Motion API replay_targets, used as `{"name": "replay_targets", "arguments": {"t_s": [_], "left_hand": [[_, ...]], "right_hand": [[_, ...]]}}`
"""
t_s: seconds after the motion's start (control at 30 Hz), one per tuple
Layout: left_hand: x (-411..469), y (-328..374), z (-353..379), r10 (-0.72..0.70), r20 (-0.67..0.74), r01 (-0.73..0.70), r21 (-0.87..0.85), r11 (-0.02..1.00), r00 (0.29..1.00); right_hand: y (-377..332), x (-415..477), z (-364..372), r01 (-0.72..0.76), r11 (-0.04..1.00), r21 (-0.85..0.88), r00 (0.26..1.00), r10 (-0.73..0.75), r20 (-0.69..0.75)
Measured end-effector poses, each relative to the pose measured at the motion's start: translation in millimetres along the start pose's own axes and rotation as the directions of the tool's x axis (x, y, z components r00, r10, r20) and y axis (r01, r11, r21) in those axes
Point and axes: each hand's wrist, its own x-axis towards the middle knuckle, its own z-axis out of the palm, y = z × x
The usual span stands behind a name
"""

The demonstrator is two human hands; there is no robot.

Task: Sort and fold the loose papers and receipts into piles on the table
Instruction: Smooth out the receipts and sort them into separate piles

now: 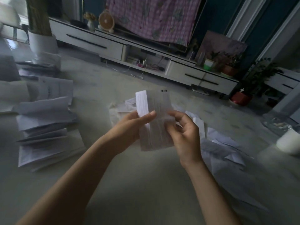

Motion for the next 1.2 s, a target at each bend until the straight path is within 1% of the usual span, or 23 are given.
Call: {"name": "replay_targets", "arguments": {"t_s": [0.07,0.13,0.2,0.27,0.3,0.37,0.5,0.57,0.77,0.87,1.0,1.03,1.13,1.2], "left_hand": [[2.1,-1.1,-4.8,0.004,-0.105,-0.001,0.028,1.0,0.994],[4.0,-1.5,-9.3,0.014,-0.144,-0.009,0.036,0.999,0.99],[3.6,-0.5,-10.7,0.024,-0.152,-0.017,0.043,0.999,0.988],[3.9,-2.0,-9.0,0.019,-0.139,-0.011,0.058,0.998,0.99],[4.1,-3.0,-9.0,0.017,-0.137,-0.008,0.066,0.998,0.99],[5.0,-6.0,-8.3,0.005,-0.142,0.005,0.07,0.998,0.99],[4.7,-6.6,-6.8,-0.027,-0.141,0.04,0.093,0.995,0.99],[4.2,-5.6,-7.2,-0.041,-0.164,0.06,0.11,0.992,0.986],[3.2,-6.2,-5.6,-0.037,-0.196,0.065,0.137,0.988,0.98],[2.6,-5.9,-3.8,-0.036,-0.188,0.061,0.129,0.99,0.981],[1.8,-4.7,-3.0,-0.036,-0.189,0.068,0.164,0.984,0.981],[1.6,-4.5,-2.5,-0.037,-0.186,0.068,0.164,0.984,0.982],[0.7,-2.5,-2.1,-0.054,-0.17,0.078,0.133,0.988,0.984],[1.2,-0.5,-3.5,-0.07,-0.171,0.09,0.11,0.99,0.983]], "right_hand": [[-0.4,-1.7,2.1,0.059,0.994,-0.088,0.998,-0.062,-0.033],[0.4,-1.5,1.3,0.036,0.991,-0.132,0.996,-0.047,-0.076],[0.6,1.6,-1.1,-0.081,0.994,-0.074,0.994,0.075,-0.075],[0.8,4.0,-5.2,-0.222,0.975,0.031,0.975,0.222,0.0],[1.0,4.4,-5.5,-0.255,0.965,0.059,0.967,0.253,0.038],[2.5,3.3,-6.1,-0.222,0.974,0.044,0.975,0.22,0.038],[2.3,4.8,-6.5,-0.101,0.994,0.032,0.993,0.103,-0.059],[3.2,5.7,-7.5,-0.086,0.996,0.01,0.993,0.087,-0.079],[7.2,7.1,-10.9,-0.15,0.989,-0.009,0.987,0.149,-0.053],[8.9,8.4,-13.5,-0.2,0.98,0.019,0.979,0.201,-0.032],[6.2,9.2,-16.5,-0.32,0.943,0.094,0.946,0.312,0.091],[6.5,9.4,-16.7,-0.328,0.939,0.106,0.943,0.318,0.097],[7.4,10.3,-16.7,-0.318,0.941,0.114,0.948,0.317,0.029],[8.1,10.9,-17.9,-0.331,0.934,0.135,0.943,0.332,0.015]]}}
